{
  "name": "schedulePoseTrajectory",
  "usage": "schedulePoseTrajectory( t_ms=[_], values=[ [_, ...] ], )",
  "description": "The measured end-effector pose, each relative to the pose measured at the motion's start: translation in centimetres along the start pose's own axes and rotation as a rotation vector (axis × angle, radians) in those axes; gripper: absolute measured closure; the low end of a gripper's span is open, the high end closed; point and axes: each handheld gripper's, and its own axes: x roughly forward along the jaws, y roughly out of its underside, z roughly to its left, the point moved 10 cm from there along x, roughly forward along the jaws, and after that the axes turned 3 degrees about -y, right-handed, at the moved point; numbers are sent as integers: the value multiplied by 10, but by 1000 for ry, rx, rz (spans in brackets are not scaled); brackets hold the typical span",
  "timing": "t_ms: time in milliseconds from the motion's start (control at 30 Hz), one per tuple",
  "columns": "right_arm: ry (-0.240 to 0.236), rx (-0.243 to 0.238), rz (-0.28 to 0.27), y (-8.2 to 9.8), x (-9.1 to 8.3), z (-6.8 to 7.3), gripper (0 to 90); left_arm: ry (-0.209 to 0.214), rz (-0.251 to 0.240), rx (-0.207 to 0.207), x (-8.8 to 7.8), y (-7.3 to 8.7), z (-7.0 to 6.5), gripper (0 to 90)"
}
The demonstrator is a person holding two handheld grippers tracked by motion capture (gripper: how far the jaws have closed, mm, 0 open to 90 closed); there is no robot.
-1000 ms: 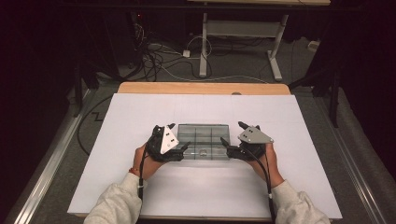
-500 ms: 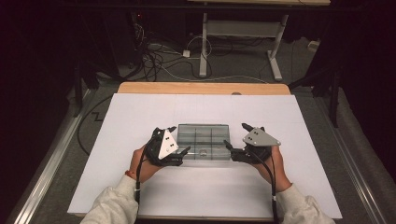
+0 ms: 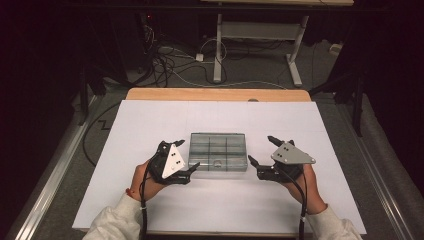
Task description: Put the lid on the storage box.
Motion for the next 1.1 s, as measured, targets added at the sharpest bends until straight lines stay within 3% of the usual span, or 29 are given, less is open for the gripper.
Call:
schedulePoseTrajectory(
  t_ms=[267, 1100],
  values=[
    [-1, -4, 10, 5, -12, -1, 168, 20, -4, 16, -8, 2, -7, 183],
    [9, -30, 32, 26, -37, -2, 176, 6, 3, 36, -28, 25, -9, 184]
  ],
)
